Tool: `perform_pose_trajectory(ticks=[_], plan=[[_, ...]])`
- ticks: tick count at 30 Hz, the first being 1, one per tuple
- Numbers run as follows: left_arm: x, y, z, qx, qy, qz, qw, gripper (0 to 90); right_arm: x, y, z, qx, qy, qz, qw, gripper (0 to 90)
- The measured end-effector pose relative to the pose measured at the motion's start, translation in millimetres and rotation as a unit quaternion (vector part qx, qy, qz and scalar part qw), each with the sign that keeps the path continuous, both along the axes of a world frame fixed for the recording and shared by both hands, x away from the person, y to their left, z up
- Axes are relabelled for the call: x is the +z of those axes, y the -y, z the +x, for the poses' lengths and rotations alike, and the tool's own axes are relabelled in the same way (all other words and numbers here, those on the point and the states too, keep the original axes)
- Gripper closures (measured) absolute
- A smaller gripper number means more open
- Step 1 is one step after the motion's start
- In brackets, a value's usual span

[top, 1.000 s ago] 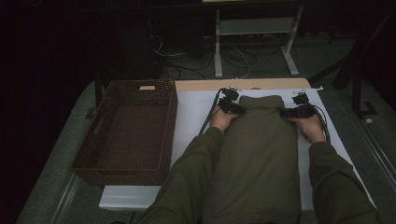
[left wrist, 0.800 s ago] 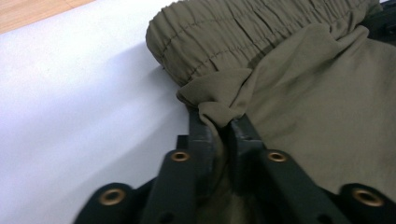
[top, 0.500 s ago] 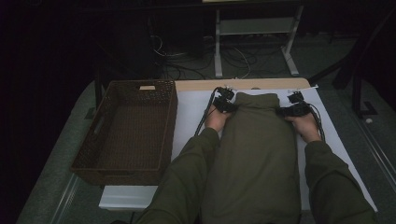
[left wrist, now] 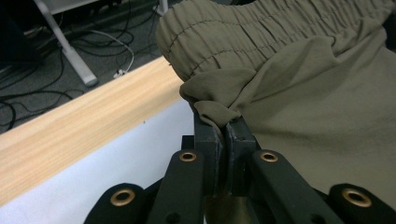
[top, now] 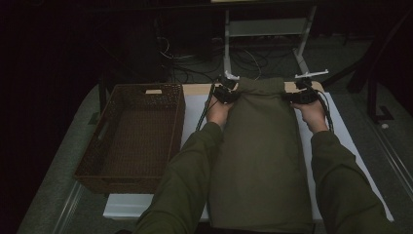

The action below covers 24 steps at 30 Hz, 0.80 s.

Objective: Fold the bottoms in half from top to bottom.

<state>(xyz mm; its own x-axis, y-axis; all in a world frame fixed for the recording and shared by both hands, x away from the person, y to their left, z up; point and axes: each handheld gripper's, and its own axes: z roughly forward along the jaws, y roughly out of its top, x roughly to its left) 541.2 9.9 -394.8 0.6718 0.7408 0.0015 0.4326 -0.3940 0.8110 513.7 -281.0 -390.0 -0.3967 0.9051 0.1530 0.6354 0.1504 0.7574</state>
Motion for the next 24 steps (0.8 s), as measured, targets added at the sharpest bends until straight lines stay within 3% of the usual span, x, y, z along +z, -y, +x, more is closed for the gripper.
perform_pose_trajectory(ticks=[7,17,24], plan=[[-0.7,-7.9,-13.9,-0.008,0.001,-0.014,0.9999,85.4,-3.3,-0.4,-8.7,0.01,0.007,0.006,0.9999,85.6],[8.7,-17.0,-41.0,-0.018,0.029,-0.024,0.9991,85.3,2.8,-3.2,-31.0,0.027,0.03,0.008,0.9992,85.6],[11.7,-20.2,-56.3,-0.023,0.034,-0.027,0.9988,85.3,2.8,-3.3,-43.8,0.033,0.035,0.016,0.9987,85.6]])
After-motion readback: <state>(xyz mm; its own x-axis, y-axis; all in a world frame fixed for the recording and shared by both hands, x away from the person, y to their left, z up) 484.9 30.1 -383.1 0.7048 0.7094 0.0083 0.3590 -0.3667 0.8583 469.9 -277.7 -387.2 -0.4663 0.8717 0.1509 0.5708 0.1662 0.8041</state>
